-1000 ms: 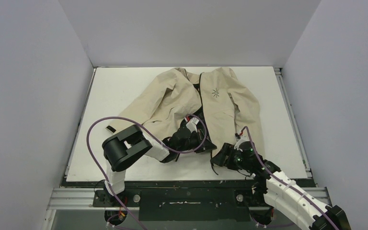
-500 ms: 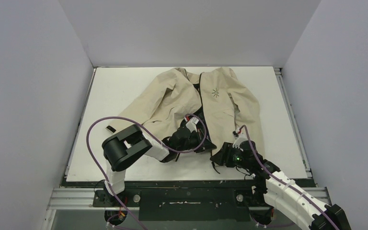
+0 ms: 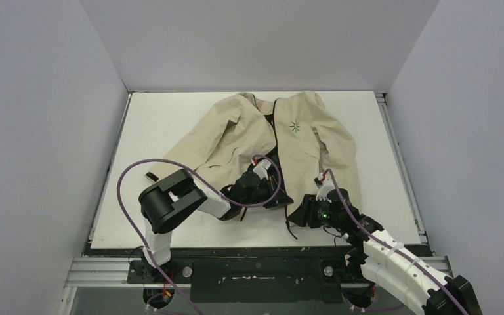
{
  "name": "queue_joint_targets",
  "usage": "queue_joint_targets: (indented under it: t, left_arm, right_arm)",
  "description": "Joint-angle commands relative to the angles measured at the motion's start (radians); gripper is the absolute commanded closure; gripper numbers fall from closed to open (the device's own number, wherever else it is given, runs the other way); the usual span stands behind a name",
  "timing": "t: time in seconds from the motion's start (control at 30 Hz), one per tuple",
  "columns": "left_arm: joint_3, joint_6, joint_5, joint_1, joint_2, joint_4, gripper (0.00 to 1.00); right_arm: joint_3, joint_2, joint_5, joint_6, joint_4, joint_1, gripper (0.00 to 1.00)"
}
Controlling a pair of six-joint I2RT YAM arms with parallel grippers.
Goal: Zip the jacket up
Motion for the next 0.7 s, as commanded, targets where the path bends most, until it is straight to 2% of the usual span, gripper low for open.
queue_joint_targets:
  t: [0.0, 0.1, 0.23, 0.57, 0.67]
  left_arm:
    - [0.036, 0.026, 0.013, 0.004, -0.038, 0.008, 1.00]
    - [0.032, 0.026, 0.016, 0.003, -0.039, 0.013, 1.00]
    - [0.030, 0.023, 0.020, 0.002, -0.038, 0.019, 1.00]
    - [0.024, 0.016, 0.021, -0.001, -0.028, 0.037, 1.00]
    - [0.021, 0.013, 0.021, -0.002, -0.027, 0.043, 1.00]
  right_arm:
    - [0.044, 0.023, -0.017, -0.023, 0.060, 0.007, 0.58]
    - [0.048, 0.040, -0.012, -0.023, 0.072, 0.006, 0.55]
    - [0.054, 0.067, -0.005, -0.026, 0.093, 0.006, 0.54]
    - [0.065, 0.120, -0.014, -0.024, 0.148, 0.006, 0.66]
    - [0.061, 0.127, -0.024, -0.030, 0.151, 0.006, 0.64]
